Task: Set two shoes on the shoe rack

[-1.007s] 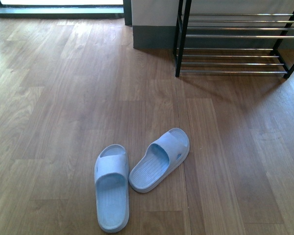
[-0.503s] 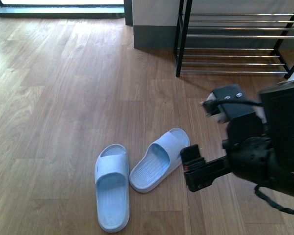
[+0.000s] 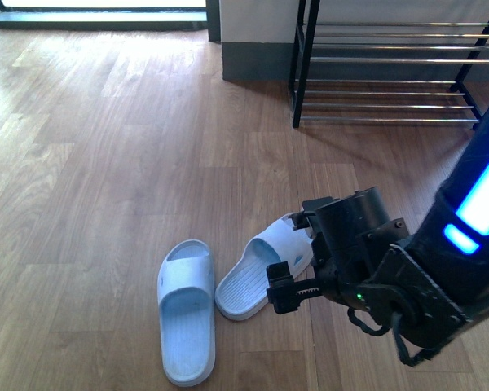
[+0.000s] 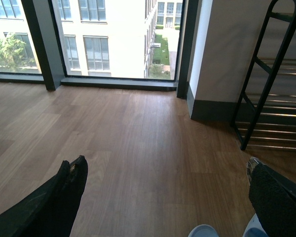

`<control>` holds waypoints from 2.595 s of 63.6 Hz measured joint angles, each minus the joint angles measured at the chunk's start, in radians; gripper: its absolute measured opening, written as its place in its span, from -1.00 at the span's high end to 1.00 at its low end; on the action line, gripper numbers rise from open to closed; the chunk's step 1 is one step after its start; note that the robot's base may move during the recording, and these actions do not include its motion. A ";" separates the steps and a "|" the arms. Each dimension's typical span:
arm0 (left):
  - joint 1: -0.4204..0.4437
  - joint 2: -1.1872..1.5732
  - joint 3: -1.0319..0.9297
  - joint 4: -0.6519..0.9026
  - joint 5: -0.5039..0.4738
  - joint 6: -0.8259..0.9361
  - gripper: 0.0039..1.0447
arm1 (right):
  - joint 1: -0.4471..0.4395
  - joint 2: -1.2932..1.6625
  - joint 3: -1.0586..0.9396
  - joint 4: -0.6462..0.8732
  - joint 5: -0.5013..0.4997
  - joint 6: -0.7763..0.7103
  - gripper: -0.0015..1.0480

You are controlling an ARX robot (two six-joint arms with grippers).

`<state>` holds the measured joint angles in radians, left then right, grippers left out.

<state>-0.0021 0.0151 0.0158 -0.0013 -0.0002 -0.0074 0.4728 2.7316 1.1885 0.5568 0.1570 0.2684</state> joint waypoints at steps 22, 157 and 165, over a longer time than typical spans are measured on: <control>0.000 0.000 0.000 0.000 0.000 0.000 -0.83 | -0.005 0.156 0.249 -0.123 0.072 0.083 -0.82; 0.000 0.000 0.000 0.000 0.000 0.000 -0.83 | -0.374 -1.186 -0.705 0.064 -0.106 -0.161 0.97; 0.000 0.000 0.000 0.000 0.000 0.000 -0.83 | -0.374 -1.187 -0.707 0.064 -0.106 -0.161 0.97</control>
<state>-0.0021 0.0151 0.0158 -0.0013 -0.0002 -0.0074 0.0986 1.5448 0.4812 0.6205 0.0509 0.1074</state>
